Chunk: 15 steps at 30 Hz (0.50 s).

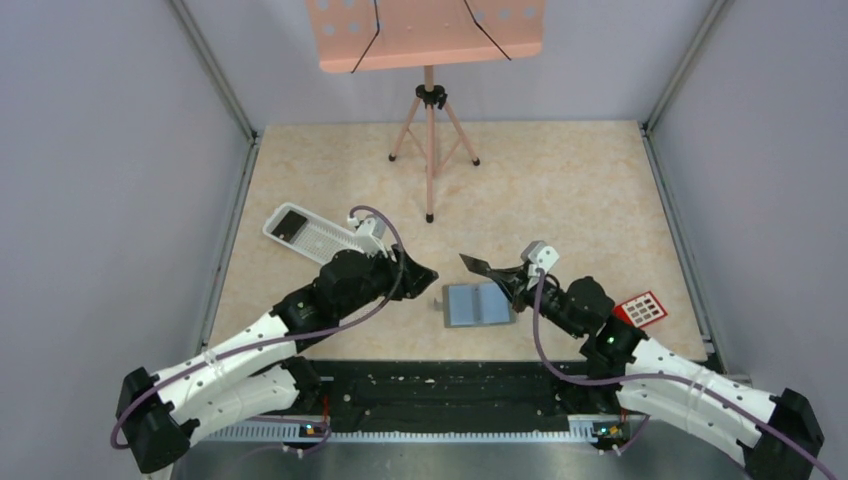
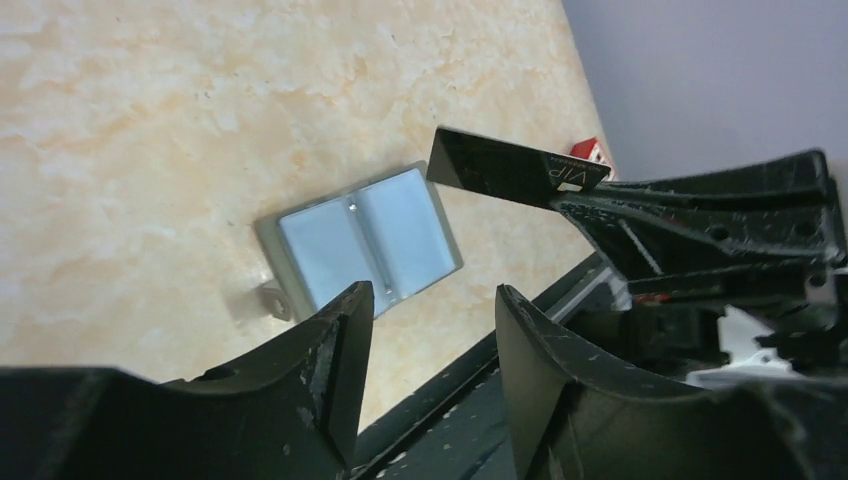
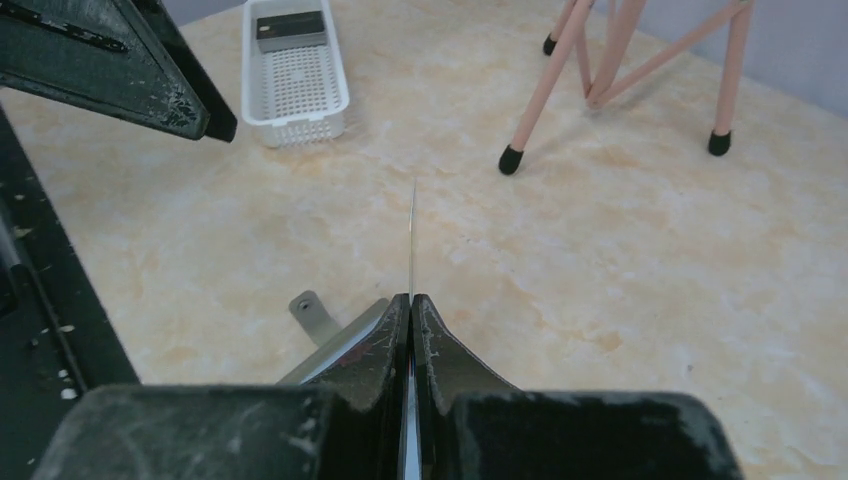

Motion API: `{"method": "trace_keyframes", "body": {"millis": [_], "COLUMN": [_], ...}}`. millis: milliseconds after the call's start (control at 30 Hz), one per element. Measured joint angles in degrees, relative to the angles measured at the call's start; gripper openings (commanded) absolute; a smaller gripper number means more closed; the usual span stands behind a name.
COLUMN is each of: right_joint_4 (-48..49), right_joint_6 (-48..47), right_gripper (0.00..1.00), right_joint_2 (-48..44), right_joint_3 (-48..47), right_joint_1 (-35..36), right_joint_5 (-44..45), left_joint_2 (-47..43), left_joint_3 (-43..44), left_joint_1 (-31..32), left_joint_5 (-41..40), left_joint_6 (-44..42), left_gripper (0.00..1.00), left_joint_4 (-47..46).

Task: Take the credit cards out of the card holder
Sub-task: Remove the credit card from the card holder.

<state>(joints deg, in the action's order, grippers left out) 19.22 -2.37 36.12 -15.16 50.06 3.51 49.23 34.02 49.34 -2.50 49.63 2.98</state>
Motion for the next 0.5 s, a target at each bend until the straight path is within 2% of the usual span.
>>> {"method": "trace_keyframes", "body": {"millis": [167,300,500], "right_joint_4": [-7.06,-7.65,-5.97], "right_joint_6": [3.74,4.37,3.72], "right_gripper": [0.0,0.0,0.0], "right_joint_2": [-2.25,-2.99,-1.42], "right_joint_3": [-1.9,-1.88,-1.84], "right_joint_1": [-1.99,-1.99,-1.99], "right_joint_5": [-9.79,-15.69,-20.39], "left_joint_2": [-1.09,-0.55,5.49], "left_joint_3": [3.04,6.1,9.4], "left_joint_1": [0.0,0.0,0.0], "left_joint_5": [2.08,5.64,15.52], "left_joint_6": [-12.63,-20.9,-31.47], "left_gripper": [0.53,0.53,0.49], "left_joint_4": [4.68,7.39,10.16]}}
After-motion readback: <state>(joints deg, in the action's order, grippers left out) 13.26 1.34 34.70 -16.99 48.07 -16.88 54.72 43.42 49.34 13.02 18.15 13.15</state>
